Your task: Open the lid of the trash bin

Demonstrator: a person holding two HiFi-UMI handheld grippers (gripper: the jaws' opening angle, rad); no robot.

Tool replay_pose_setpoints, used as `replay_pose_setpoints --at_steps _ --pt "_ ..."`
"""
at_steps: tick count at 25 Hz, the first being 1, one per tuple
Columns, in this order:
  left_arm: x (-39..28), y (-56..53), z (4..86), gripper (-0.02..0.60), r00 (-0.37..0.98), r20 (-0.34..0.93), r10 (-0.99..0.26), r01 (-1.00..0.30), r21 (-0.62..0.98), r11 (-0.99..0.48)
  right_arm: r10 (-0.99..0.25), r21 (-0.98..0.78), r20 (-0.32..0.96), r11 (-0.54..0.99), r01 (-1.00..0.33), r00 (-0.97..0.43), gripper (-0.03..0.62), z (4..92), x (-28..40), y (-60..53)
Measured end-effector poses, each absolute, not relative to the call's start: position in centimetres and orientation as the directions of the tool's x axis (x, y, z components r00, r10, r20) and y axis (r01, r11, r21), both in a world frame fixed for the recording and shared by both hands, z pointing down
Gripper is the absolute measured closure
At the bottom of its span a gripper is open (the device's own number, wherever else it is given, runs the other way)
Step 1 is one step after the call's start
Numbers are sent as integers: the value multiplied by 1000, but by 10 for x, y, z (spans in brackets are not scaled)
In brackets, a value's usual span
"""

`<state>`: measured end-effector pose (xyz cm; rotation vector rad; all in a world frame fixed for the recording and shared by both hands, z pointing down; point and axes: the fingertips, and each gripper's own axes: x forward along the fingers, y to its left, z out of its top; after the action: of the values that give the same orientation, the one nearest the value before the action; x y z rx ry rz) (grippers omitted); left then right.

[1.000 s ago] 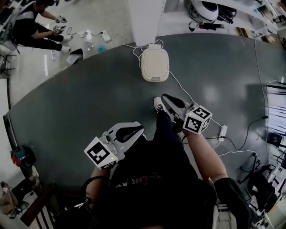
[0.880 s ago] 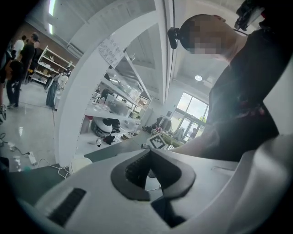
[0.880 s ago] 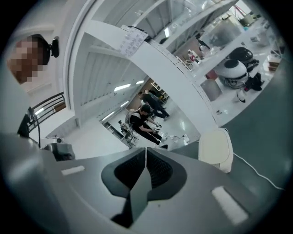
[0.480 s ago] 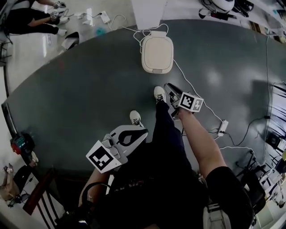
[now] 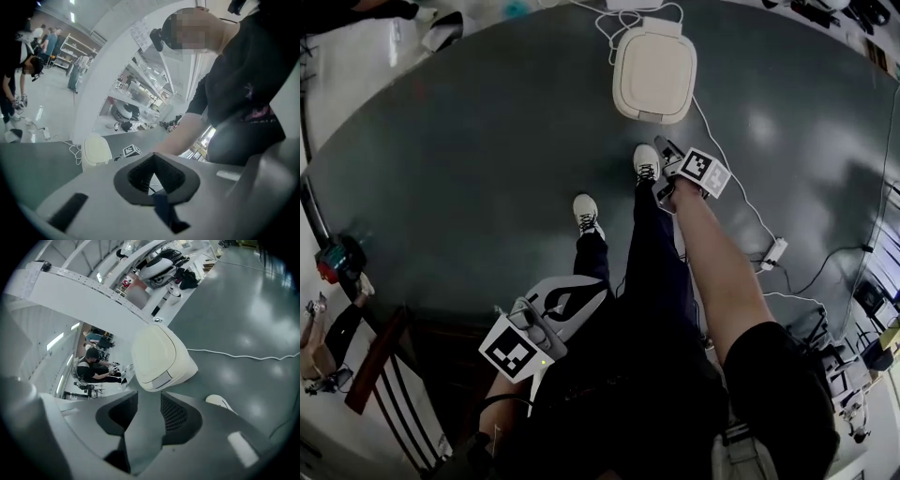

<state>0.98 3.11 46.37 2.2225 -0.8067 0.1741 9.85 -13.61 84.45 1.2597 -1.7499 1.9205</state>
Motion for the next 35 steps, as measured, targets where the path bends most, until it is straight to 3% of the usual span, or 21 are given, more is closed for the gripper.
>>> replay_pose_setpoints --at_steps 12,25,35 --pt "-9 50 514 583 735 426 -528 -647 674 -357 -311 -573 819 -402 -714 -483 425 929 97 -143" --pt "-23 56 532 582 725 421 -546 -642 701 -312 -321 -534 845 -461 -709 -428 408 952 92 -151" --pt "-24 53 532 582 721 409 -559 -638 708 -304 -301 -505 862 -455 -733 -407 442 951 88 -154"
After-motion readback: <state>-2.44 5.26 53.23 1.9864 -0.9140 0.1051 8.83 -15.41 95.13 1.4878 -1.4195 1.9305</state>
